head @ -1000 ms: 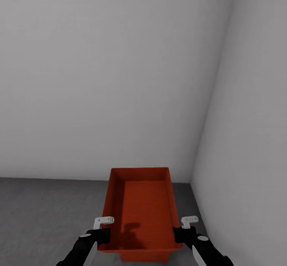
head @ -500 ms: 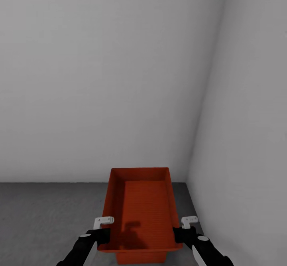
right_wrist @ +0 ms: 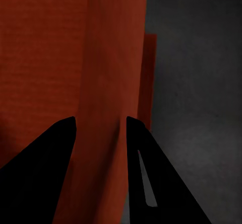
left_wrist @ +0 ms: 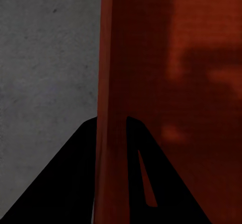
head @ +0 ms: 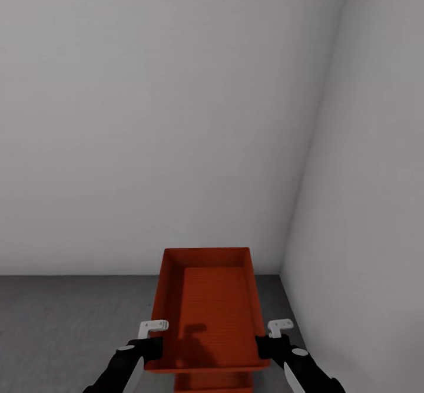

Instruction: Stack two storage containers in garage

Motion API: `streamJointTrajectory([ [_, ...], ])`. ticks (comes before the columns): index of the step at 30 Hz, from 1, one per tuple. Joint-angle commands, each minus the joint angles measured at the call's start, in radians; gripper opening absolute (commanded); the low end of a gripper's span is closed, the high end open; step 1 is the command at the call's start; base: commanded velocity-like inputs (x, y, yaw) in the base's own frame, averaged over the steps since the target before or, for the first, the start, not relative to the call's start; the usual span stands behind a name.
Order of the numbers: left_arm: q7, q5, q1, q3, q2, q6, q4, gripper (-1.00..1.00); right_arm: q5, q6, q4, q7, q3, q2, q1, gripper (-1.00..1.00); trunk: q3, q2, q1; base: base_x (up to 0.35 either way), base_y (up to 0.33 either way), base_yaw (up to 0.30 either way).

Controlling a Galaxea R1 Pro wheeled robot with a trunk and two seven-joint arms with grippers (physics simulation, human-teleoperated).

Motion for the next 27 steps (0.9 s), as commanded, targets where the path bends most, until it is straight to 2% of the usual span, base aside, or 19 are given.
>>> streamJointTrajectory([
  [1, 0.028, -0.015, 0.000, -0.001, 0.001, 0.008, 0.000, -1.00, -0.014, -0.016, -0.021, 0.030, 0.007, -0.001, -0.001, -1.00, -0.002, -0.001, 0.000, 0.089, -0.003, 0.000],
  [12, 0.028, -0.015, 0.000, -0.001, 0.002, 0.008, 0.000, -1.00, -0.014, -0.016, -0.021, 0.030, 0.007, -0.001, -0.001, -1.00, -0.002, -0.001, 0.000, 0.261, -0.102, 0.000],
  [27, 0.028, -0.015, 0.000, -0.001, 0.001, 0.008, 0.000, -1.00, -0.014, -0.016, -0.021, 0.030, 0.007, -0.001, -0.001, -1.00, -0.002, -0.001, 0.000, 0.056, 0.014, 0.000],
])
